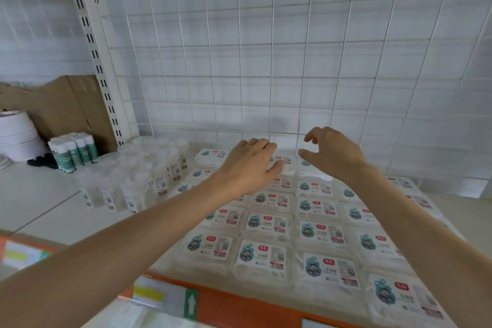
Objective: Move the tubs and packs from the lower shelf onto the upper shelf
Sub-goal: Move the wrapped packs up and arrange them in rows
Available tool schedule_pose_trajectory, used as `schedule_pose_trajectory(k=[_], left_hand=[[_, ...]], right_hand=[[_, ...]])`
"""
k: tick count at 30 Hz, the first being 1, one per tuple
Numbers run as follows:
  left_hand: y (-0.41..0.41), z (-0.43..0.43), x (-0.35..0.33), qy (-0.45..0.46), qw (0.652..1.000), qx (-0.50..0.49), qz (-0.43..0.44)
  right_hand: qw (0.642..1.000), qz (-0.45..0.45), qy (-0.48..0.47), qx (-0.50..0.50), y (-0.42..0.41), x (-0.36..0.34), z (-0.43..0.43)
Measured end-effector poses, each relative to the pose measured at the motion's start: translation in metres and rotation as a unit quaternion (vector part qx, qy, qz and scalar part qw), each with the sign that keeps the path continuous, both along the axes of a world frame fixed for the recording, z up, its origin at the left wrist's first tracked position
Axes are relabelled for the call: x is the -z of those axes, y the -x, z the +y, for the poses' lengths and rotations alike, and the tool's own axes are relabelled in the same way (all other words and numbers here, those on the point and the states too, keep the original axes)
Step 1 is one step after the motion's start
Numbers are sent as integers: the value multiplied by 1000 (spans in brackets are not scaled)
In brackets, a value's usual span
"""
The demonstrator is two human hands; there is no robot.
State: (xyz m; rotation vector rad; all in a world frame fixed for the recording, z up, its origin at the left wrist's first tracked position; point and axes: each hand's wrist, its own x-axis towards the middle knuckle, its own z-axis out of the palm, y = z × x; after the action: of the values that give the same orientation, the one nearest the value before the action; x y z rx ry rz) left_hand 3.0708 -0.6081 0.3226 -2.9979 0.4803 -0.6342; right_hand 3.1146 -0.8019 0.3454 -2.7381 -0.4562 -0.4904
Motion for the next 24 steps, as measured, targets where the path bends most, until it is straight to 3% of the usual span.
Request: schedule_pose_trajectory(k=[9, 24], left_hand=[[74, 18, -2, -7, 1000, 5, -23], [230, 72, 42, 31, 999, 37, 23]], right_hand=[[998, 17, 57, 31, 96, 2, -2], [998, 4, -17, 53, 288, 65, 33]])
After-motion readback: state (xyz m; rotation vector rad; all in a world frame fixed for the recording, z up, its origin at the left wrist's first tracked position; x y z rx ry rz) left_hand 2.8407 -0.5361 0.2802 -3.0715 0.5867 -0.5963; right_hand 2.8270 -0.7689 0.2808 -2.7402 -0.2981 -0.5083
